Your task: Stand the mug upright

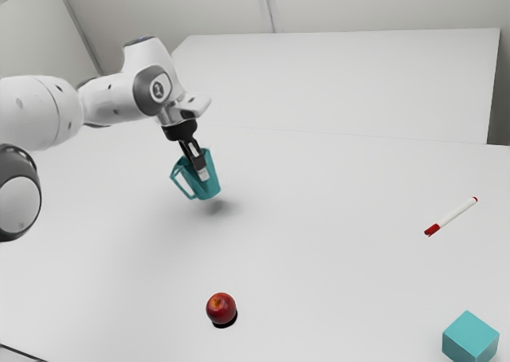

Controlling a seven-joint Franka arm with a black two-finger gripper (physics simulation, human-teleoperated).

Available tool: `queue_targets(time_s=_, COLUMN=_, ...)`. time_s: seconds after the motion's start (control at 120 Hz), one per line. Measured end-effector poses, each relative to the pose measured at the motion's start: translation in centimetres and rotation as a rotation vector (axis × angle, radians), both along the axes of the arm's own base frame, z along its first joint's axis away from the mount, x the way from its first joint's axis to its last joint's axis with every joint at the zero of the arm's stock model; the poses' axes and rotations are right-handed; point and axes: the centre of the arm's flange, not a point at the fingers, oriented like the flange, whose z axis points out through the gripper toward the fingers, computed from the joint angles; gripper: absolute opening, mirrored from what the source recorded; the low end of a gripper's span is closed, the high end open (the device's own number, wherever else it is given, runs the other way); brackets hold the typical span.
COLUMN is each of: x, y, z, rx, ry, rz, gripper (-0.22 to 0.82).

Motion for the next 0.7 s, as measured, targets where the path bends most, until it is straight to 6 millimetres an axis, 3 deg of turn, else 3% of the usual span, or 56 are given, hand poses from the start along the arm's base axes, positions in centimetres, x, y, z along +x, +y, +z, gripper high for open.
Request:
queue_targets(time_s=0.092, x=-0.7, y=0.1, z=-1.4, rx=0.054, ry=-0.015, rz=-0.005, gripper=-0.18)
queue_targets(time_s=0.417, x=-3.9, y=0.2, z=-3.0, rx=0.11, ry=-0.109, rz=0.018, gripper=-0.18)
queue_targets(time_s=0.617, x=-4.3, y=0.4, z=-3.8, rx=0.118, ry=-0.143, rz=0.046, gripper=-0.18)
queue_targets(time_s=0.7, x=-4.4, y=0.4, z=-3.9, rx=0.117, ry=-0.152, rz=0.056, gripper=-0.12)
